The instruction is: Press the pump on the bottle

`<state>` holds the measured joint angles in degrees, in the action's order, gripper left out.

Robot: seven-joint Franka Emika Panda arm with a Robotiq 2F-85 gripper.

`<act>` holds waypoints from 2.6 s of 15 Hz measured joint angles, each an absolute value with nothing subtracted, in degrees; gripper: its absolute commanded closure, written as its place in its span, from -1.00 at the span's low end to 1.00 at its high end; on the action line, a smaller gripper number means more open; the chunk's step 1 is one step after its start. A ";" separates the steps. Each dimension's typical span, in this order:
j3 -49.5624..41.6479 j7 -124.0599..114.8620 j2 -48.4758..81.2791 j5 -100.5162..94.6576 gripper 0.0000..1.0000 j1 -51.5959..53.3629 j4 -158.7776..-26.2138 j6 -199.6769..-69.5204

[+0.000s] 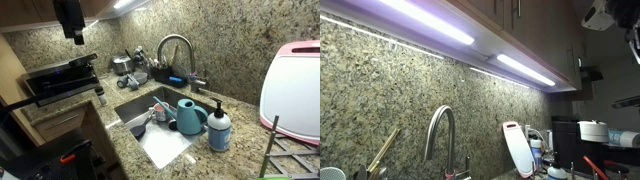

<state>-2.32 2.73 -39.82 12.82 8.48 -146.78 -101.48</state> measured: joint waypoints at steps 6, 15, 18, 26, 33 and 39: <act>-2.06 2.94 -39.71 12.69 -1.00 7.73 -145.59 -102.11; -2.35 3.31 -34.17 8.33 -1.00 3.90 -135.93 -105.83; -3.15 3.31 -30.28 6.64 -1.00 1.90 -132.81 -106.77; -3.73 3.23 -25.84 3.22 0.33 -1.09 -130.37 -106.91; -4.45 3.11 -25.01 1.89 0.86 -2.91 -130.42 -106.90; -4.52 3.11 -24.61 1.88 0.89 -3.25 -130.41 -106.90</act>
<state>-4.52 3.11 -24.61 1.88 -3.25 -130.41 -106.90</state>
